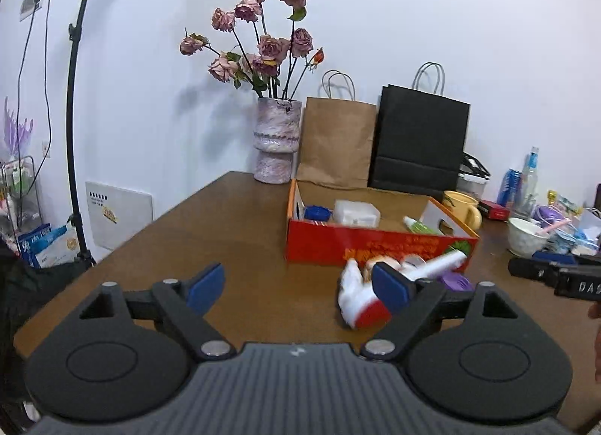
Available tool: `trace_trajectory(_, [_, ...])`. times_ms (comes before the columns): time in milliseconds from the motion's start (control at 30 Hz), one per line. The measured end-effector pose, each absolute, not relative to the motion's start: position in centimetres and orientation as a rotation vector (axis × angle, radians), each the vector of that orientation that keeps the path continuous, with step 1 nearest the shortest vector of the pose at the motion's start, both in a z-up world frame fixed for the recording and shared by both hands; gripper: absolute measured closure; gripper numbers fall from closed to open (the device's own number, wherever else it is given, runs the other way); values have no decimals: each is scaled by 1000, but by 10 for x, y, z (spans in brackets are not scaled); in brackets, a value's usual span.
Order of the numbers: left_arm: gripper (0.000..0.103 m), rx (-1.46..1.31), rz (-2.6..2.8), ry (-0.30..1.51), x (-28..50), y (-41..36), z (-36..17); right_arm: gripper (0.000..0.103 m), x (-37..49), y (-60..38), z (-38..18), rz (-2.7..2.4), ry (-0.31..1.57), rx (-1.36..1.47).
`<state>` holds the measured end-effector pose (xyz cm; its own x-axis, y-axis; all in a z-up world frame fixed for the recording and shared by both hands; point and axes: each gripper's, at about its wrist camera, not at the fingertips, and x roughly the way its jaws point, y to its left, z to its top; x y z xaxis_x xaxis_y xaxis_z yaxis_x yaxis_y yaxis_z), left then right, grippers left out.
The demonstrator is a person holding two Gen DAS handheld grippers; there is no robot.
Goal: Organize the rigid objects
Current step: 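Withdraw both tools and approach the white spray bottle and purple lid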
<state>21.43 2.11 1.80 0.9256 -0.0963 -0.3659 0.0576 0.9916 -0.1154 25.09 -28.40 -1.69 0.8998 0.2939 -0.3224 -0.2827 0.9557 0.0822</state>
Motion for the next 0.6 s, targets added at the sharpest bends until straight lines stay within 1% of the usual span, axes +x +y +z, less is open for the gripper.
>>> trace_trajectory(67, [12, -118, -89, 391, 196, 20, 10, 30, 228, -290, -25, 275, 337, 45])
trace_trajectory(300, [12, -66, -104, 427, 153, 8, -10, 28, 176, -293, -43, 209, 351, 48])
trace_trajectory(433, [12, -54, -111, 418, 149, 4, -10, 27, 165, -292, -46, 207, 346, 49])
trace_trajectory(600, [12, -41, -124, 431, 160, -5, -13, 27, 170, -294, -49, 196, 357, 58])
